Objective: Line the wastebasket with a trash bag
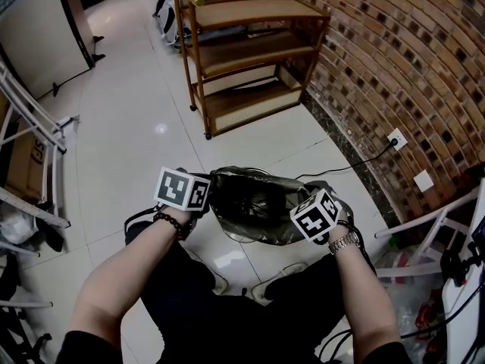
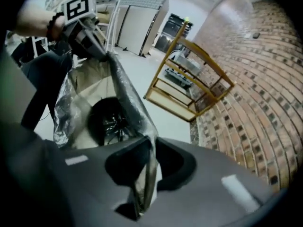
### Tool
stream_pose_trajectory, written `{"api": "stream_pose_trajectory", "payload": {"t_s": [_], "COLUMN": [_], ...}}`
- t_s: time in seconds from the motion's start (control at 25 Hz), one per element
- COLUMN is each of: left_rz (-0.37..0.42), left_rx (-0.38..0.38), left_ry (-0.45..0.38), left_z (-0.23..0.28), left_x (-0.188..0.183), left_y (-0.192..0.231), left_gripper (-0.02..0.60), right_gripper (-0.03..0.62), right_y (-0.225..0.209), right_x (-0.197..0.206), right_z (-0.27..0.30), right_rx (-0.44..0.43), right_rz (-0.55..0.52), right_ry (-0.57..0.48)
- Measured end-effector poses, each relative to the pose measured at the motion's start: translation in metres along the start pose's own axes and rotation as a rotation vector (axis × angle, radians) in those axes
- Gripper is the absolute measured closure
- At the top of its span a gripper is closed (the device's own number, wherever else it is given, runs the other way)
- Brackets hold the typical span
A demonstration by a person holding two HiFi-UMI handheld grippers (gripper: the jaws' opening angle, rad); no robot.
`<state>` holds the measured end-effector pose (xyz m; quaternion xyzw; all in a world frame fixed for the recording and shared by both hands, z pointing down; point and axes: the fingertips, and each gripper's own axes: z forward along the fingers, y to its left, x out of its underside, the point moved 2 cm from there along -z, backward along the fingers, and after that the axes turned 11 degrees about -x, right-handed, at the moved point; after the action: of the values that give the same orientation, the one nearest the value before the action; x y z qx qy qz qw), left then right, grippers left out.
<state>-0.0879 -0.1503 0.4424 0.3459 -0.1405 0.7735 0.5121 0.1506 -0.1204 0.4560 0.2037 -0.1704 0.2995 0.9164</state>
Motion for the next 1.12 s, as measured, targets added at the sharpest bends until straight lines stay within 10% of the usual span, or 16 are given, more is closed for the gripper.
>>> {"api": "stream_pose_trajectory", "payload": {"t_s": [1.12], "left_rz": [0.030], "left_rx": [-0.093], "left_ry": [0.117], "left_z": [0.058], "left_x": [-0.004], "left_y": [0.041], "left_gripper": [0.578], "right_gripper": [0.557], "right_y": [-0.074], "right_x": [-0.075], "right_z": [0.062], "right_rx": [-0.044], "right_rz": [0.097], "right_ry": [-0.021]}}
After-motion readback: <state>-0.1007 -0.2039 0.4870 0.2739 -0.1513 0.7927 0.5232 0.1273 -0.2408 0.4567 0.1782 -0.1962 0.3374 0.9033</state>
